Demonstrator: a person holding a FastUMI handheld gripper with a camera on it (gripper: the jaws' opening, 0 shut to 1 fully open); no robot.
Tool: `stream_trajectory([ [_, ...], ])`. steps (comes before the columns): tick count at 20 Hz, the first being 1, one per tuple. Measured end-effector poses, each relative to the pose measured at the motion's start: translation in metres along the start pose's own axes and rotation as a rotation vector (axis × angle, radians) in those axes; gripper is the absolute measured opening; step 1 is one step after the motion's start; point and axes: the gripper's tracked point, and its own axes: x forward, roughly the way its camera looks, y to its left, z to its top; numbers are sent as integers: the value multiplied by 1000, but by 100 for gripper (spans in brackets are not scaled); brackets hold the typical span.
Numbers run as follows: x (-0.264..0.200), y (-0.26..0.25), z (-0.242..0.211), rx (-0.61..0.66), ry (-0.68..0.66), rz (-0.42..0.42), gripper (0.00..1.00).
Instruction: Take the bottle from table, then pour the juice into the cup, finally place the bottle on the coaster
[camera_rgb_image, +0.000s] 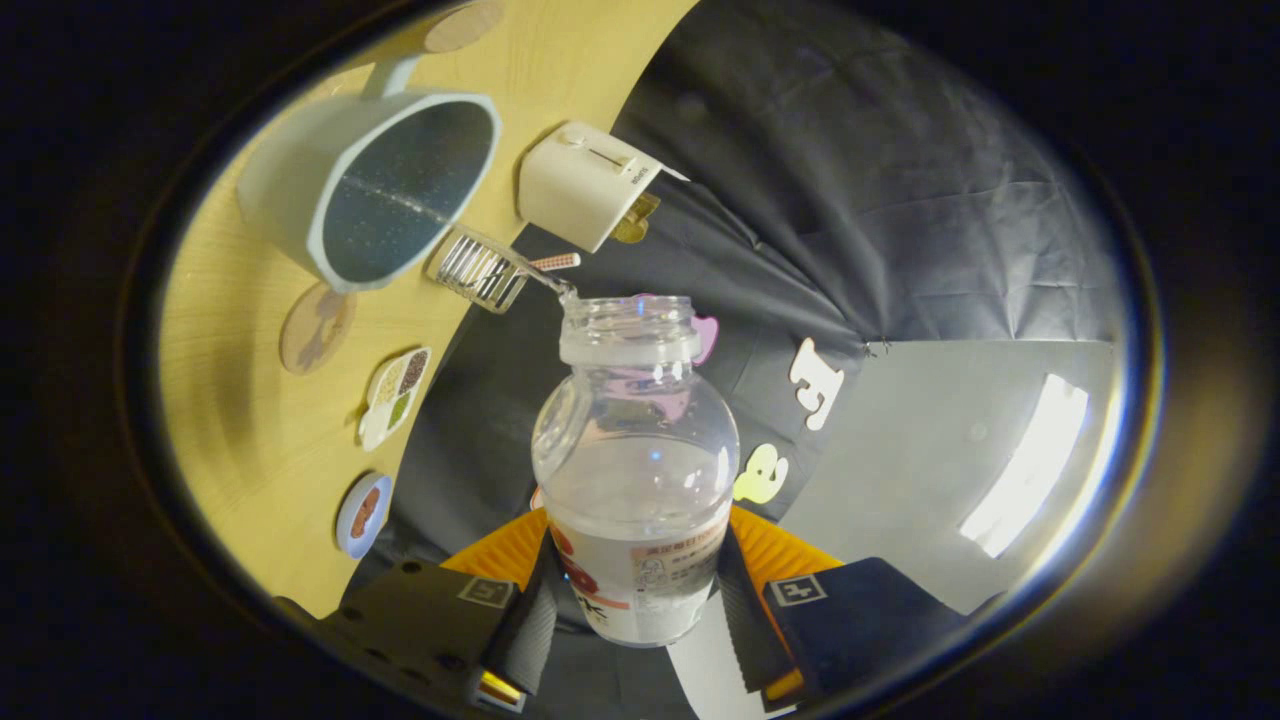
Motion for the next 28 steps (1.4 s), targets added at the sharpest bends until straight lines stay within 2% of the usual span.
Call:
stream_trajectory([
  [18, -16, 9, 29, -119, -96, 4, 77],
  [28, -17, 10, 35, -120, -114, 8, 77],
])
